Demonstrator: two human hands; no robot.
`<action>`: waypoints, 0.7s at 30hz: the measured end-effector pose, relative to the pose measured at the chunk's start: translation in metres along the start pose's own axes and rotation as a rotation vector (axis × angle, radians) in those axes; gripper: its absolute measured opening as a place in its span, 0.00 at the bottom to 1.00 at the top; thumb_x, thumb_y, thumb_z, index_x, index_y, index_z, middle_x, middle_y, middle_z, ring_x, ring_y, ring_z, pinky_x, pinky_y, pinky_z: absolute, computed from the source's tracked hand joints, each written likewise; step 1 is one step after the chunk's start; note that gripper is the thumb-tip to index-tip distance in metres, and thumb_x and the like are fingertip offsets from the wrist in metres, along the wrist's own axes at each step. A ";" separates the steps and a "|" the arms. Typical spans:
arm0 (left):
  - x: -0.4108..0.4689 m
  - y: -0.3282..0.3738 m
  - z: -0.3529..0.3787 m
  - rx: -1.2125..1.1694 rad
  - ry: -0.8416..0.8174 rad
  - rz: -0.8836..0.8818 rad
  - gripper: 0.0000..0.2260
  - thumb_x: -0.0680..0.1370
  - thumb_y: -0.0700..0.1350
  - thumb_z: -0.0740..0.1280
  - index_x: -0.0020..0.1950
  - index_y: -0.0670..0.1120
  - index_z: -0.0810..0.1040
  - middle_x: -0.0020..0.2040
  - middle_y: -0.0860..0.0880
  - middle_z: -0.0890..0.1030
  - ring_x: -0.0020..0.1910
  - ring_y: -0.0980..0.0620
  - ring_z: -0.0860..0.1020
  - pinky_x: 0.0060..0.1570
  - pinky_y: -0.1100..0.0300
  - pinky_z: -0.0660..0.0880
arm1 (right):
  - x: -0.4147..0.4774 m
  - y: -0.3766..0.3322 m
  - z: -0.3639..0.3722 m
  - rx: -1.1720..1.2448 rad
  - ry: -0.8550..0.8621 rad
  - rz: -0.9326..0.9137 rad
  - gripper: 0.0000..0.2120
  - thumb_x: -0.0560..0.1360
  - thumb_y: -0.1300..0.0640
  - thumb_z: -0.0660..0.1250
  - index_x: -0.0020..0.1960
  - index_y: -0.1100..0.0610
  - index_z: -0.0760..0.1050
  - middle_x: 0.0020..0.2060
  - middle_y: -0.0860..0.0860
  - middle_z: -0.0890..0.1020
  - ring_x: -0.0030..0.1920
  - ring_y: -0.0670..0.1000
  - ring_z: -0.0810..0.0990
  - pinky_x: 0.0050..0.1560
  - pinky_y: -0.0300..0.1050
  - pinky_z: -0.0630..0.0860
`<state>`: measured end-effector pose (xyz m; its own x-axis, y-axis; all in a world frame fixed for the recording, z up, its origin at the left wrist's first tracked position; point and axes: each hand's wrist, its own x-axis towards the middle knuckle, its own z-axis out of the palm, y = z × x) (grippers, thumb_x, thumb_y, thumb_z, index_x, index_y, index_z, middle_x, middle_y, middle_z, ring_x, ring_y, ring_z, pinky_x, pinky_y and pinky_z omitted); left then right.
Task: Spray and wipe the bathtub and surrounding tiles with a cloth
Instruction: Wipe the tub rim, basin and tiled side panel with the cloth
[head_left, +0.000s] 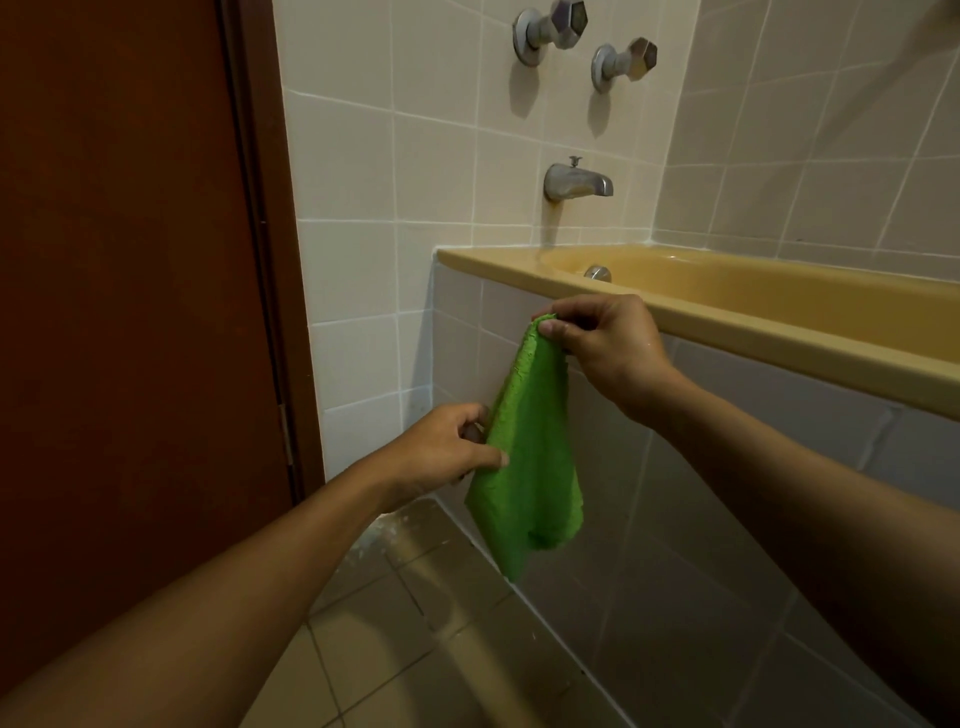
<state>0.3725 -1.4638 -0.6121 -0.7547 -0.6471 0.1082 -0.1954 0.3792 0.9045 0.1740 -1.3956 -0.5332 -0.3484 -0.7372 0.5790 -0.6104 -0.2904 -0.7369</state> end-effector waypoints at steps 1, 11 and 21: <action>-0.001 -0.002 -0.002 -0.026 0.001 0.000 0.10 0.77 0.39 0.74 0.57 0.45 0.80 0.47 0.46 0.81 0.44 0.50 0.79 0.39 0.59 0.74 | 0.000 0.000 -0.001 -0.001 -0.002 -0.003 0.10 0.75 0.60 0.75 0.43 0.45 0.84 0.43 0.46 0.86 0.49 0.48 0.84 0.57 0.52 0.82; -0.012 -0.008 -0.047 -0.023 -0.086 0.051 0.21 0.70 0.43 0.78 0.62 0.42 0.81 0.58 0.46 0.86 0.57 0.49 0.84 0.60 0.55 0.80 | 0.008 0.012 0.000 0.021 0.054 0.046 0.04 0.75 0.61 0.74 0.48 0.54 0.86 0.42 0.51 0.86 0.45 0.51 0.85 0.55 0.59 0.83; -0.022 0.026 -0.090 1.461 0.357 0.191 0.10 0.79 0.57 0.66 0.56 0.55 0.78 0.52 0.54 0.70 0.59 0.50 0.67 0.57 0.44 0.61 | 0.007 0.023 0.008 -0.072 0.027 0.077 0.05 0.76 0.59 0.74 0.51 0.57 0.85 0.43 0.52 0.86 0.46 0.54 0.86 0.50 0.56 0.84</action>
<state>0.4402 -1.4985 -0.5536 -0.6947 -0.5541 0.4586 -0.7083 0.6380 -0.3022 0.1629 -1.4122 -0.5487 -0.4144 -0.7388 0.5314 -0.6301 -0.1883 -0.7533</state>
